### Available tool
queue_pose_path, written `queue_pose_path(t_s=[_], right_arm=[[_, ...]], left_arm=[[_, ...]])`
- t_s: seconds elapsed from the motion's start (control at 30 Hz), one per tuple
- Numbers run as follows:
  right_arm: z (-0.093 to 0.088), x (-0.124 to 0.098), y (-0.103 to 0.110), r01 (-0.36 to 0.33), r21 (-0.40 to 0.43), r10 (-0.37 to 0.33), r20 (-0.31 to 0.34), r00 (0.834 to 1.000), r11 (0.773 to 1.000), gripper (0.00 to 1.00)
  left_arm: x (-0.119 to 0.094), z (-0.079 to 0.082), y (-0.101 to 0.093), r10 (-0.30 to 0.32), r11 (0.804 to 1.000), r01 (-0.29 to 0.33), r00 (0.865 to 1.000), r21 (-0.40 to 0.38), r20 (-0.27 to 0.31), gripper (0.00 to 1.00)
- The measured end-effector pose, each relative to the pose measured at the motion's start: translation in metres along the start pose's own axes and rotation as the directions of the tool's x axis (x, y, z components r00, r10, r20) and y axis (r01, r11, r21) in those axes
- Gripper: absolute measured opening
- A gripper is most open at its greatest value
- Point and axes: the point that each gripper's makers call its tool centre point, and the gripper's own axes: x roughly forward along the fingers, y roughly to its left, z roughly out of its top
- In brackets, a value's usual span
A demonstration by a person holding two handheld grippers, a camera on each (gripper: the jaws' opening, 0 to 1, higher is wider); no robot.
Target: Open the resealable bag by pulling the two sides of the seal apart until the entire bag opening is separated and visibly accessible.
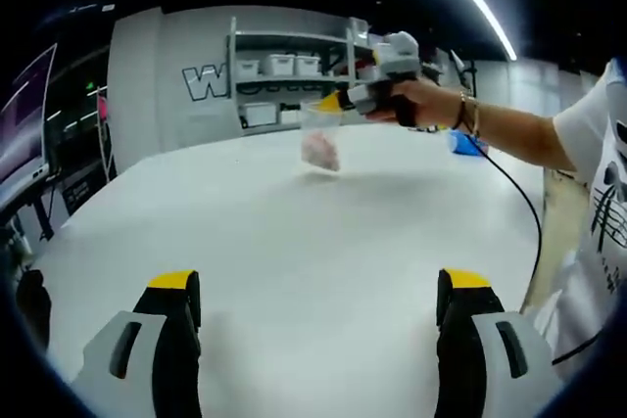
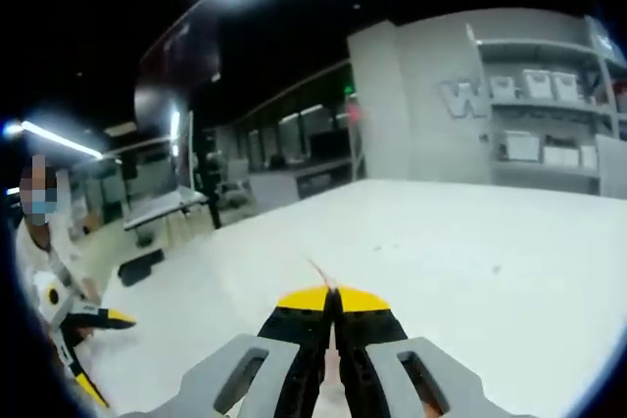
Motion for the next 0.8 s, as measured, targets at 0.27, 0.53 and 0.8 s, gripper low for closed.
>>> queue_pose_path(t_s=[0.27,0.53,0.8], right_arm=[[-0.001,0.012,-0.013,0.025,0.000,-0.025,-0.008,1.000,1.000,0.00],[0.003,0.018,-0.020,0.038,-0.007,-0.039,-0.011,0.999,0.999,0.00],[0.008,0.028,-0.030,0.052,-0.014,-0.052,-0.012,0.999,0.999,0.00]], left_arm=[[-0.001,0.002,0.002,0.002,1.000,-0.002,1.000,0.002,0.003,1.00],[0.000,0.003,0.002,-0.001,1.000,0.001,1.000,0.001,0.002,1.00],[0.001,0.005,0.003,-0.001,1.000,0.001,1.000,0.004,0.004,1.00]])
